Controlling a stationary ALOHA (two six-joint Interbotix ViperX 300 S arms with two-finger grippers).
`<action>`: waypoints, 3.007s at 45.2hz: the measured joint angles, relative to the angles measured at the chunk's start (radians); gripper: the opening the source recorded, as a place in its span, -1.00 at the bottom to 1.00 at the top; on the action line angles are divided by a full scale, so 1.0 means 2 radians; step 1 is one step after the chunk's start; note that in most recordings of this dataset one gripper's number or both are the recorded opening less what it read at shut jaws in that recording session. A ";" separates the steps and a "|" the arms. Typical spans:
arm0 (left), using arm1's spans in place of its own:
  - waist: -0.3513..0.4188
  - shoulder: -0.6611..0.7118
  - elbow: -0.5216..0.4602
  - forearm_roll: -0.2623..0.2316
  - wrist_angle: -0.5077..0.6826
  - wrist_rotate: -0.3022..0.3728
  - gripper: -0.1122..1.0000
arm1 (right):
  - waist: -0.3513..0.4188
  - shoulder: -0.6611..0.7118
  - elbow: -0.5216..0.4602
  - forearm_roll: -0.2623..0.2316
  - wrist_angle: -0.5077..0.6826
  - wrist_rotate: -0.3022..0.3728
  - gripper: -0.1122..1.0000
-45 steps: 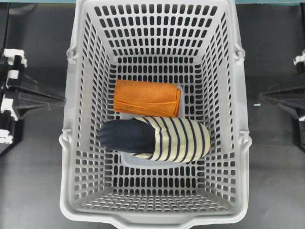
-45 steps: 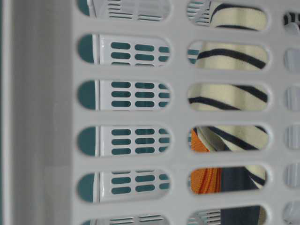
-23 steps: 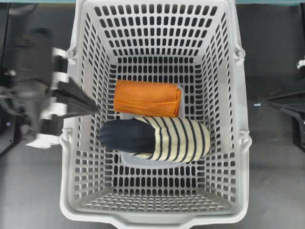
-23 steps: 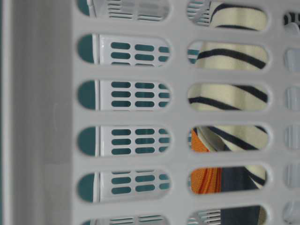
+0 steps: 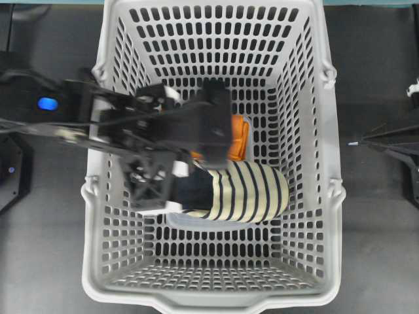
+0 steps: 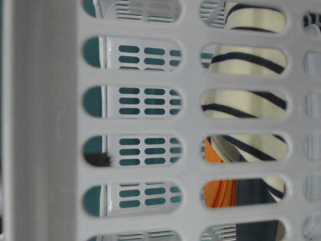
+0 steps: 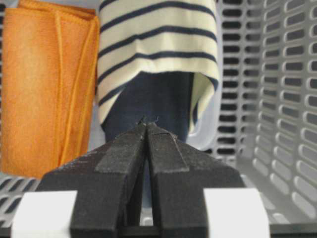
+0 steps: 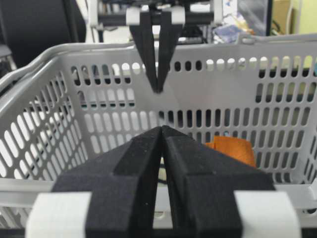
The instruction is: Pick up the slipper from the shopping basket with the left arm.
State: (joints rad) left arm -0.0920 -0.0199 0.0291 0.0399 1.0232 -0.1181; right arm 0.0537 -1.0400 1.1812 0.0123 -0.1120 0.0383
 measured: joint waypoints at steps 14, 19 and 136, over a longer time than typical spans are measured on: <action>-0.003 0.070 -0.058 0.001 0.020 -0.002 -0.10 | 0.008 0.000 0.000 0.000 0.000 0.000 -0.80; -0.008 0.084 -0.067 0.001 0.021 -0.002 0.50 | 0.008 0.000 0.001 0.001 0.000 0.000 -0.80; 0.003 0.158 -0.337 0.001 0.244 0.000 -0.70 | 0.009 -0.004 0.010 0.001 0.000 0.003 -0.80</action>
State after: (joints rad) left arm -0.0859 0.2961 -0.6458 0.0414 1.5110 -0.1181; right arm 0.0721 -1.0477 1.2011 0.0138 -0.1120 0.0445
